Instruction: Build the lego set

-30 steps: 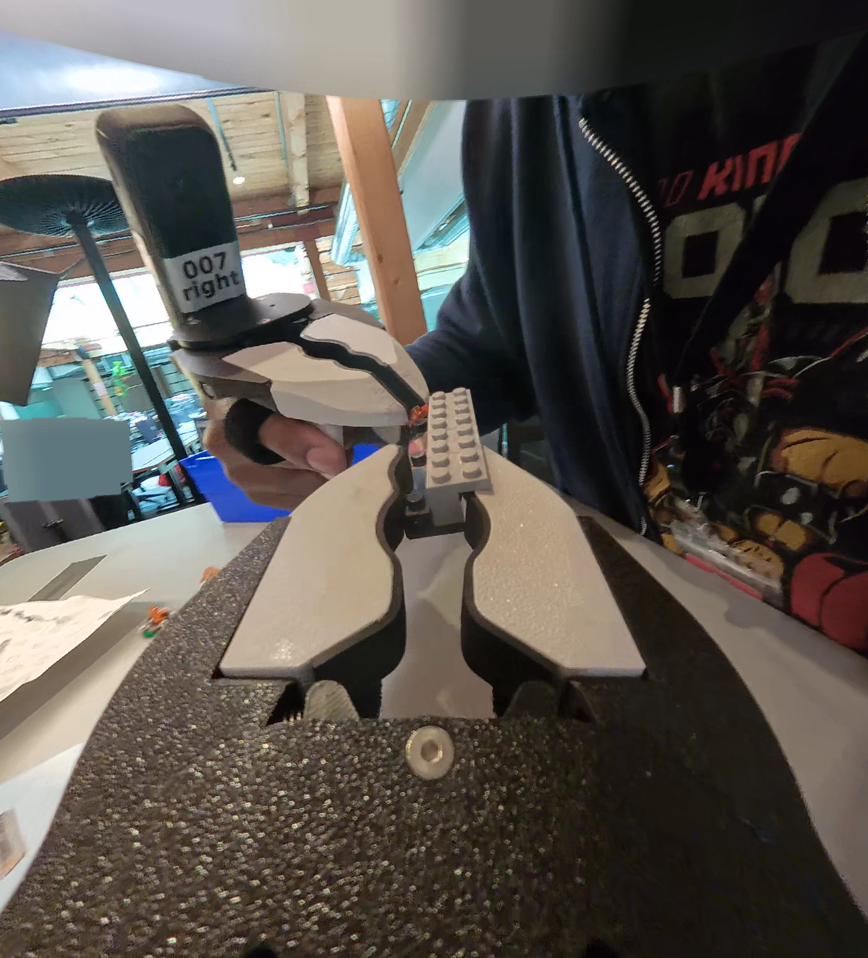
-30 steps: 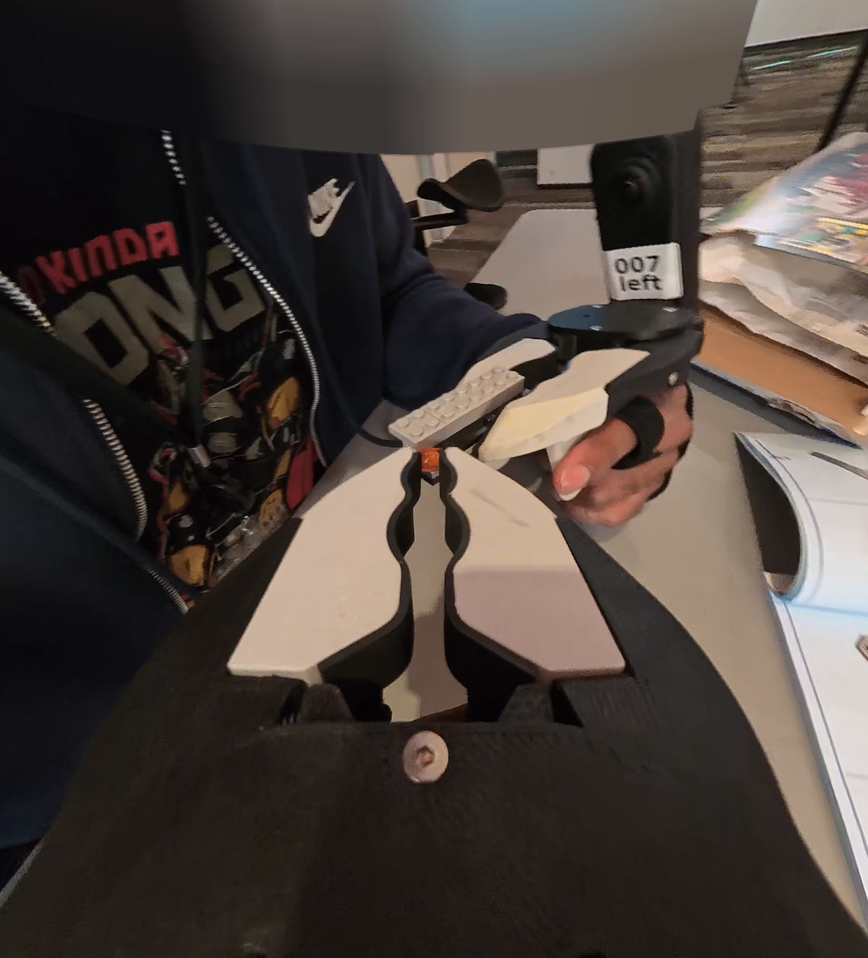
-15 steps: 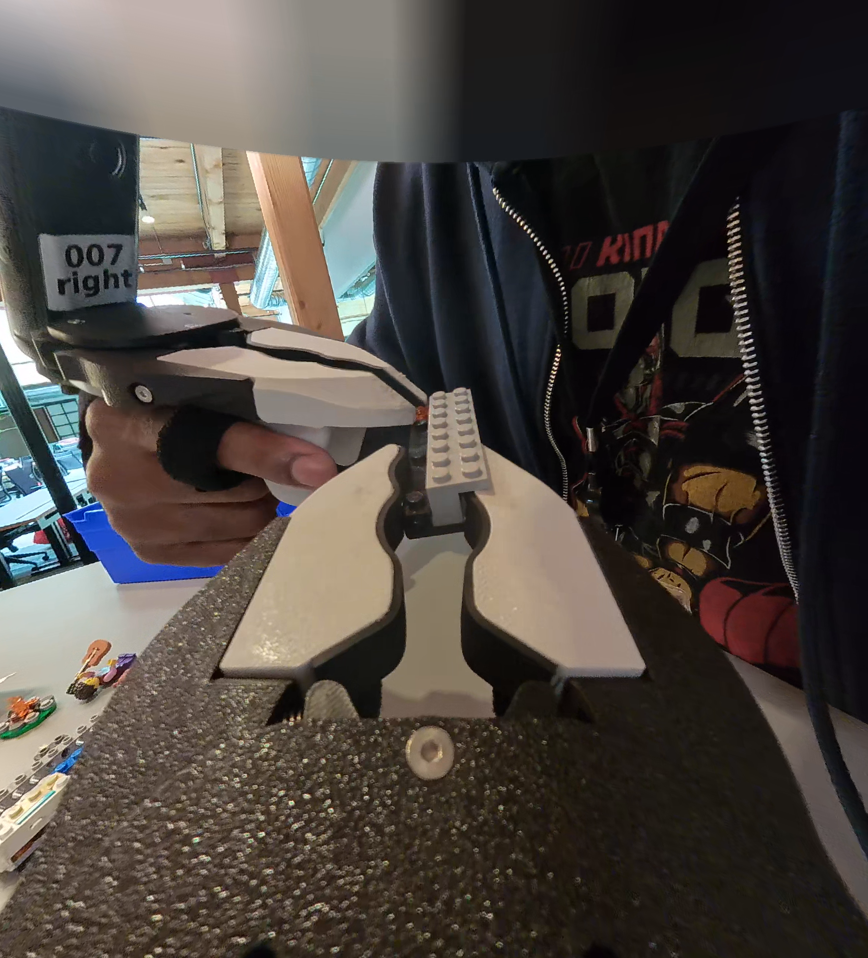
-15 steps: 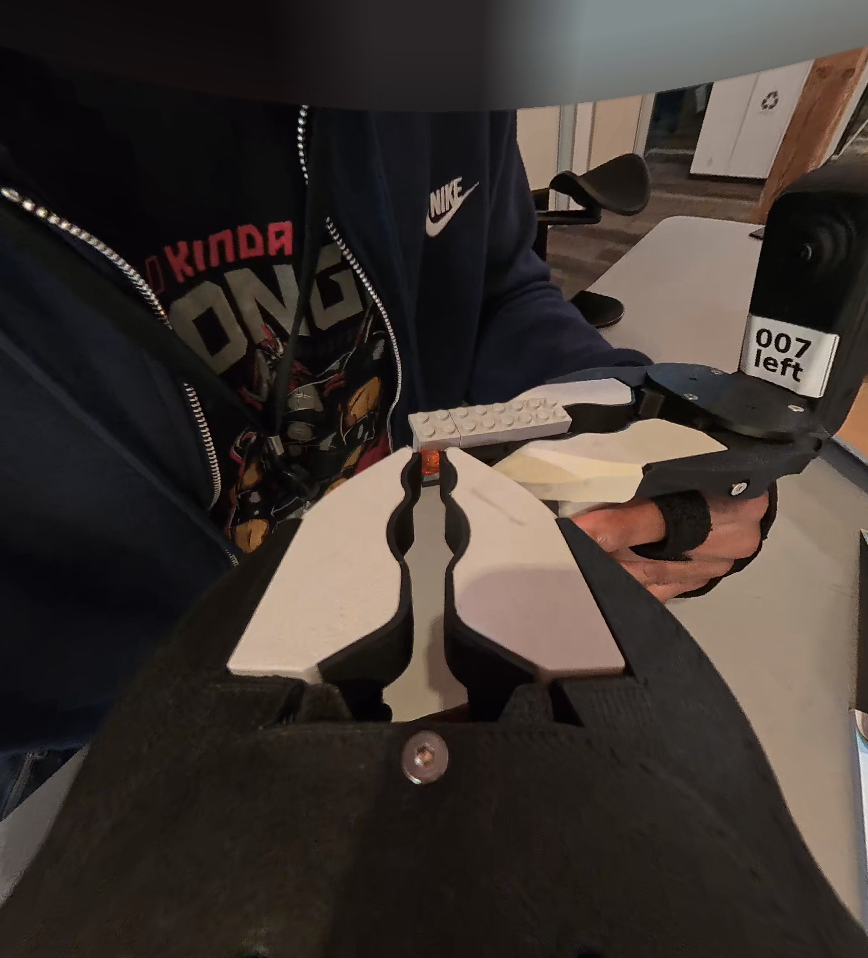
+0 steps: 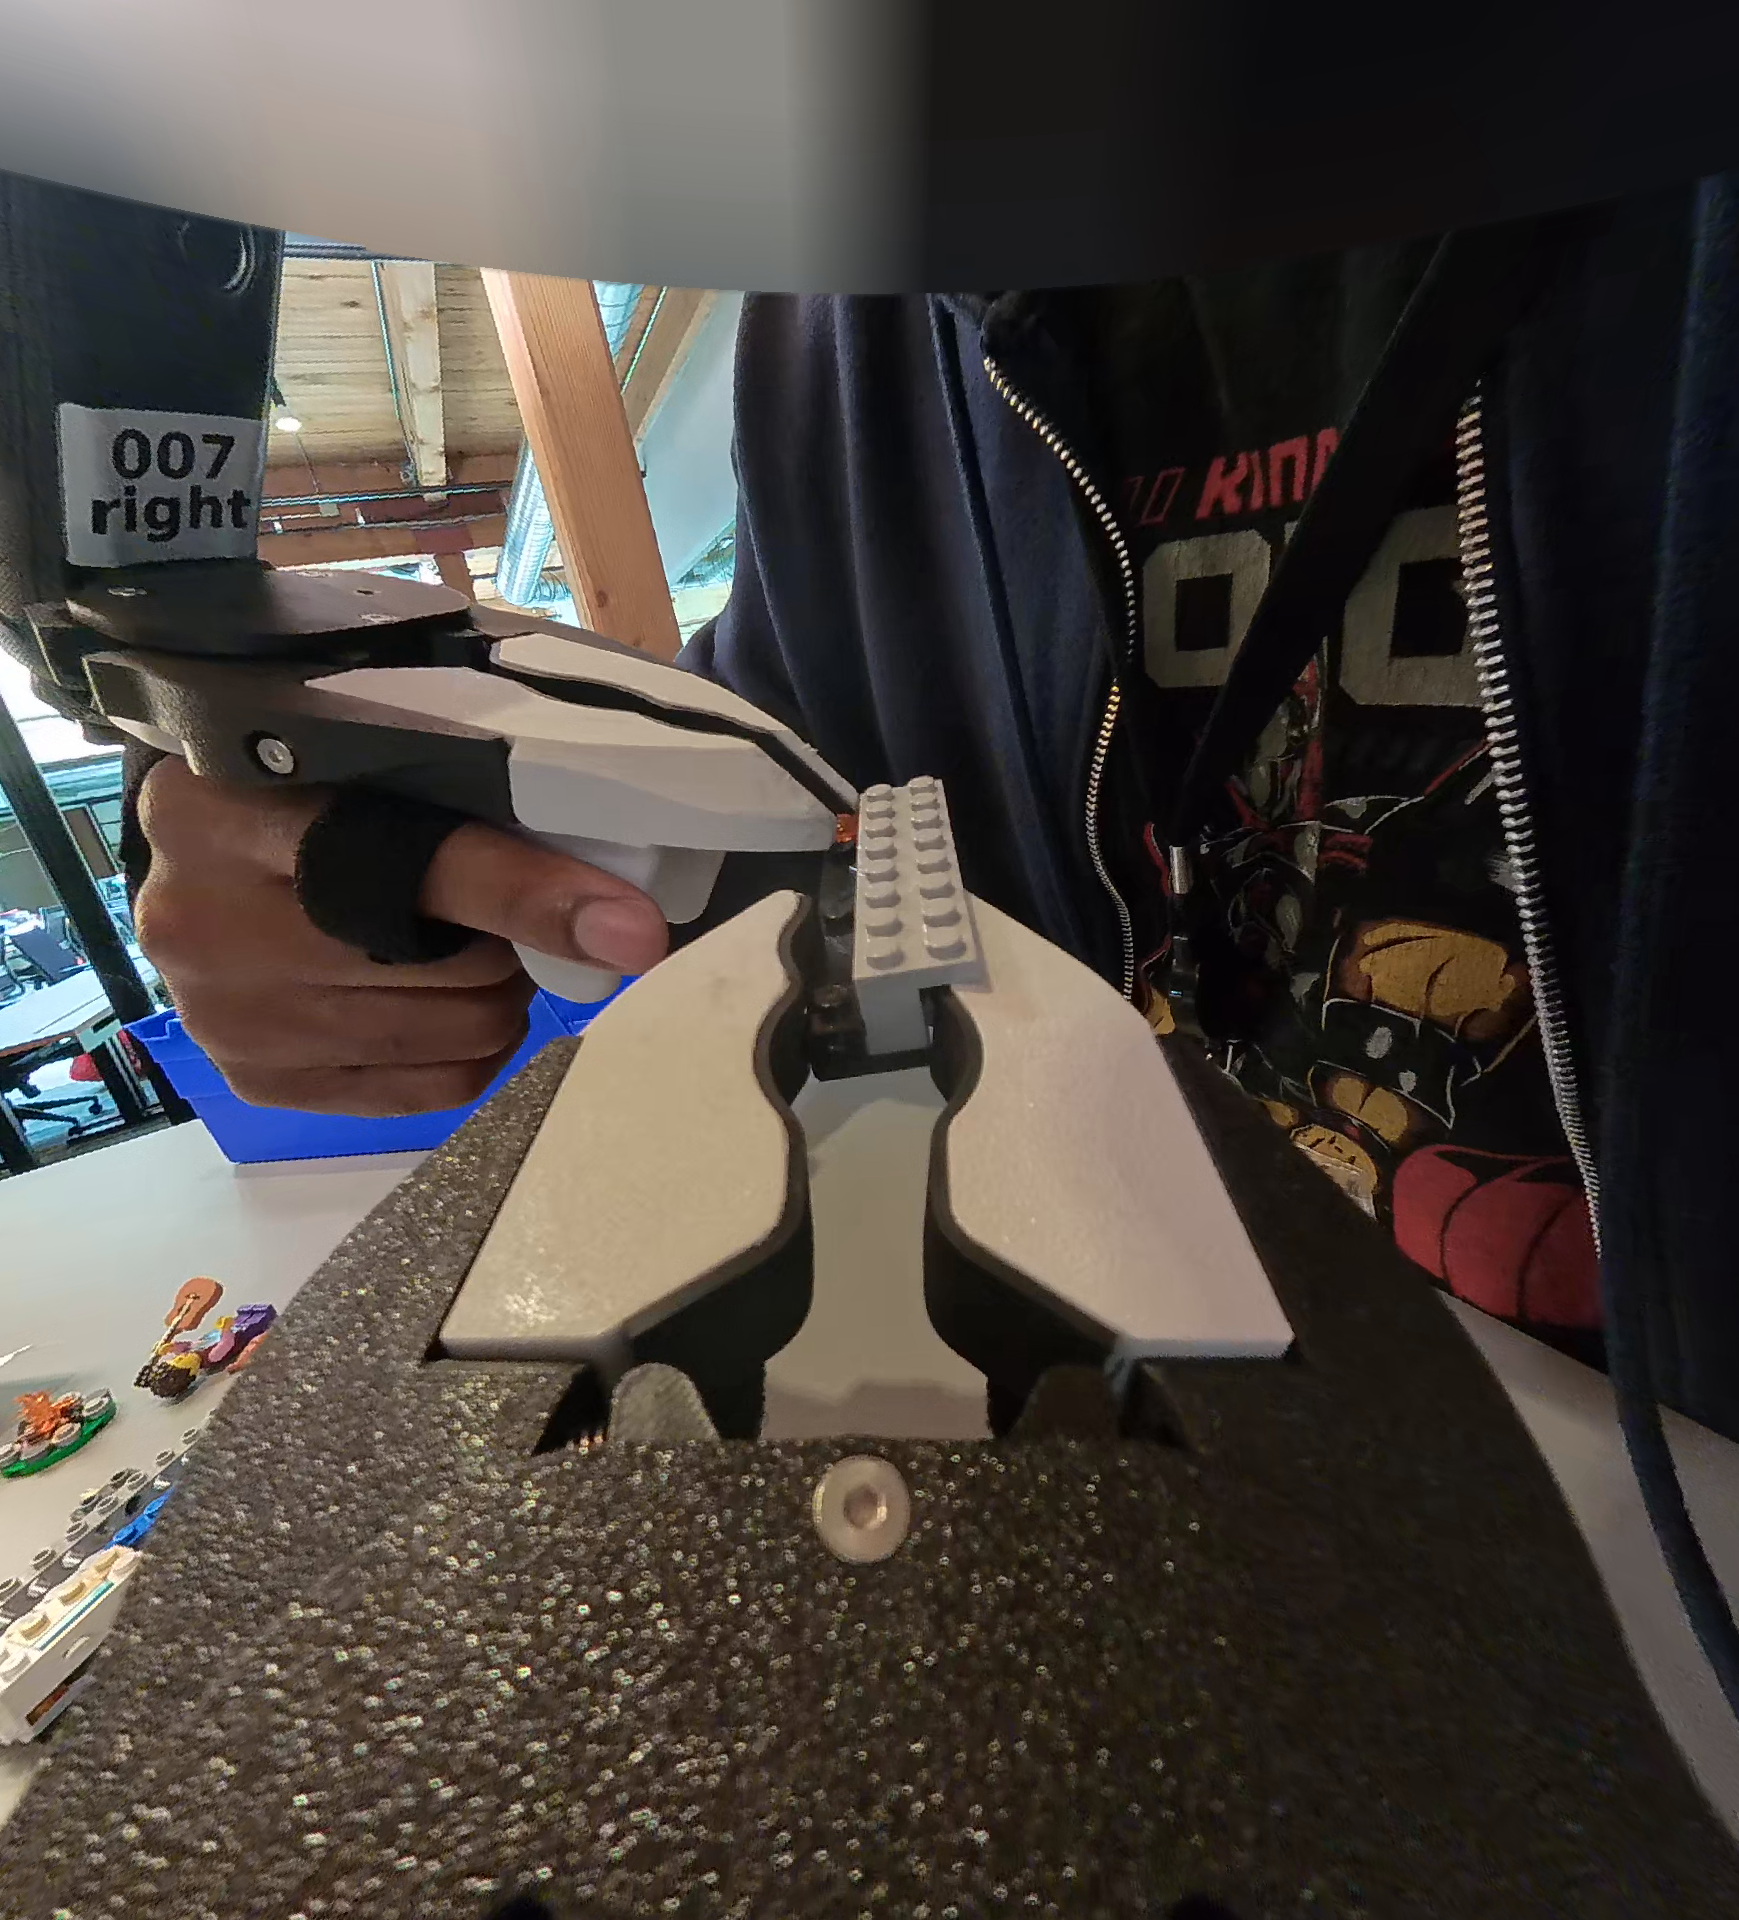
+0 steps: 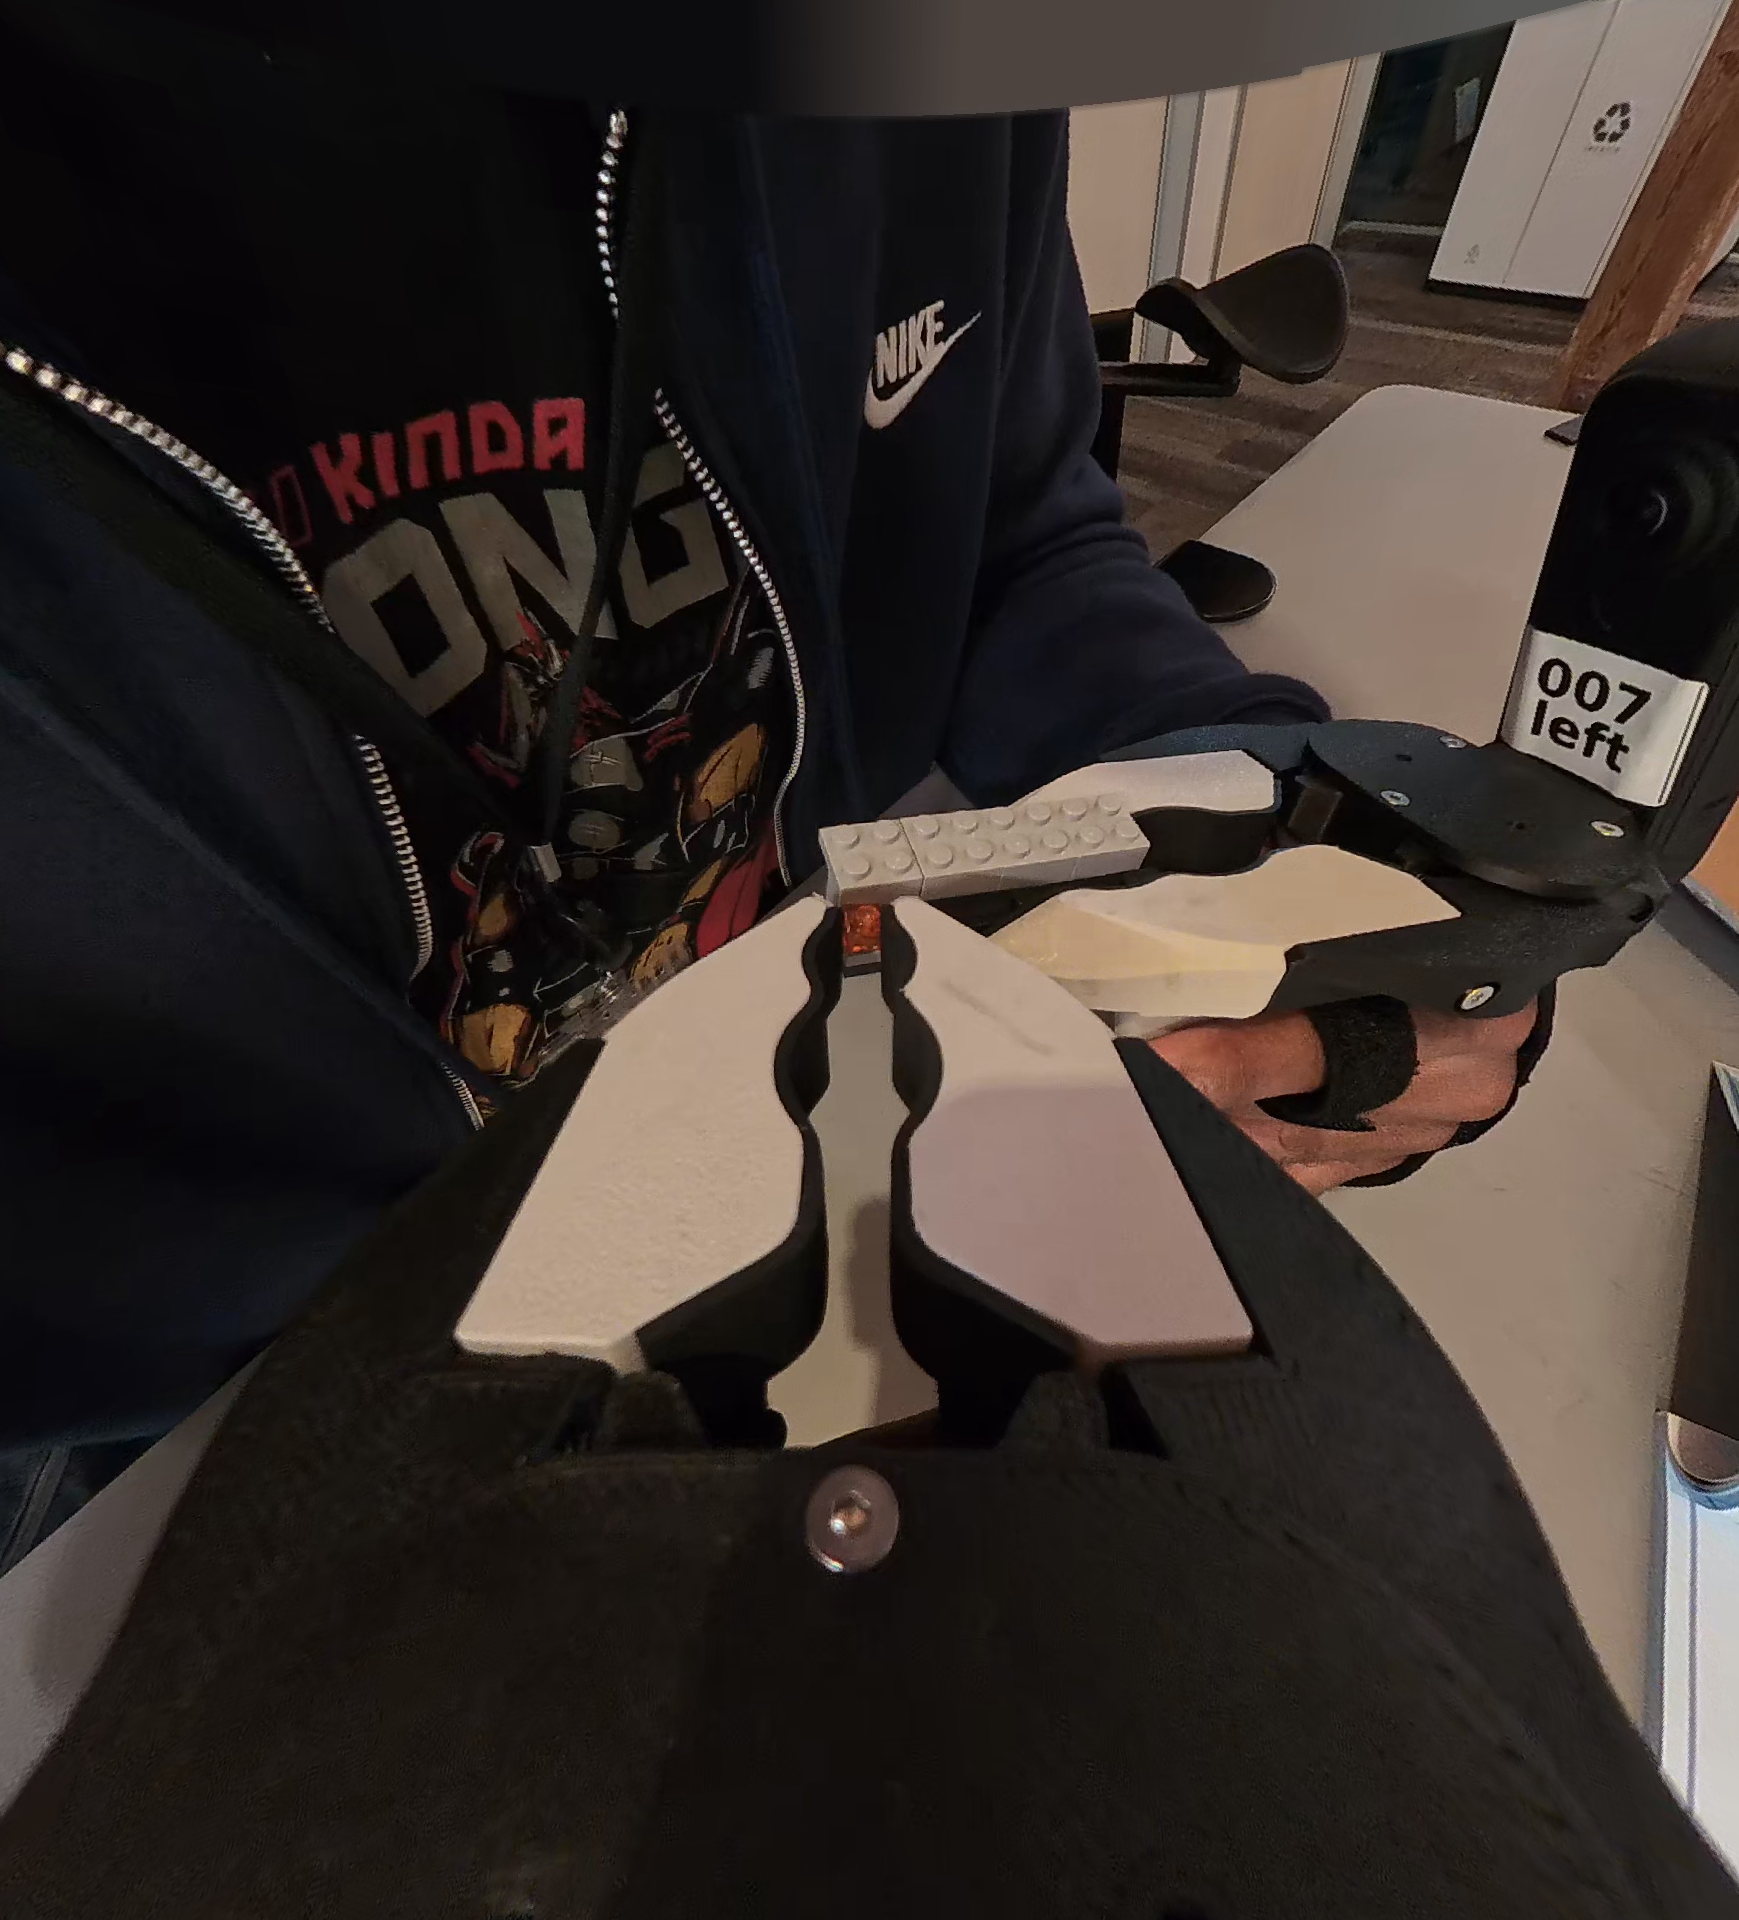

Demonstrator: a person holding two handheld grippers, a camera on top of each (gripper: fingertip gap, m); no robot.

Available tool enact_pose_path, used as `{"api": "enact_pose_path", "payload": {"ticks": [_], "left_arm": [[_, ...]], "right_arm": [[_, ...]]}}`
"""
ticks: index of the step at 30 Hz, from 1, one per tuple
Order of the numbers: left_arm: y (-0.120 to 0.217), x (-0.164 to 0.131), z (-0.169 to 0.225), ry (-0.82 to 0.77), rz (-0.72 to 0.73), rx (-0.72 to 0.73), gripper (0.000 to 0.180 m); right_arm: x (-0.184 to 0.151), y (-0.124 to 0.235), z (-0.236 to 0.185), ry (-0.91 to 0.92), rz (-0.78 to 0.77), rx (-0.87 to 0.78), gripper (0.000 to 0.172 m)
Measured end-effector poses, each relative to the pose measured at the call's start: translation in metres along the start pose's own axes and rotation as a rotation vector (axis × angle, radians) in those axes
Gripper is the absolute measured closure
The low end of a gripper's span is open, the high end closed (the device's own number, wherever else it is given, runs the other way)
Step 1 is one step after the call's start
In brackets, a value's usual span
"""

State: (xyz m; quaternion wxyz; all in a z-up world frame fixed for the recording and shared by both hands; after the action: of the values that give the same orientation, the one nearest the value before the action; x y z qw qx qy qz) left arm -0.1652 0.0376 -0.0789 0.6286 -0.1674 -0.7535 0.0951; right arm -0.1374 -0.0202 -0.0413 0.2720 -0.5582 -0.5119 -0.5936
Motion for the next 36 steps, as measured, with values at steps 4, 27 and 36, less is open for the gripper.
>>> {"api": "enact_pose_path", "payload": {"ticks": [4,27,36], "left_arm": [[-0.001,-0.001,0.0,0.0,-0.004,-0.001,0.161],[-0.001,-0.011,-0.019,-0.218,-0.185,0.203,0.162],[-0.012,-0.02,-0.02,-0.268,-0.233,0.206,0.161]], "right_arm": [[-0.001,0.0,-0.001,0.003,0.003,-0.007,0.165],[-0.048,0.047,-0.013,-0.87,0.588,-0.516,0.146],[-0.056,0.038,-0.023,-1.092,0.682,-0.396,0.146]]}}
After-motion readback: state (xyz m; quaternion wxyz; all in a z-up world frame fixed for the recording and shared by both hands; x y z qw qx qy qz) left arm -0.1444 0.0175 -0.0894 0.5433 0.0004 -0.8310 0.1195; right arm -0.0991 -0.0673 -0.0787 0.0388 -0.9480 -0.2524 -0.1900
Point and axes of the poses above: each gripper's, where its closed fingertips meet, y back along the fingers, x out of its top, z = x × y across the jaws, the point moved 4 cm from there along y, back along the fingers, and after that the axes turned 5 degrees about z, right-handed, at the moved point
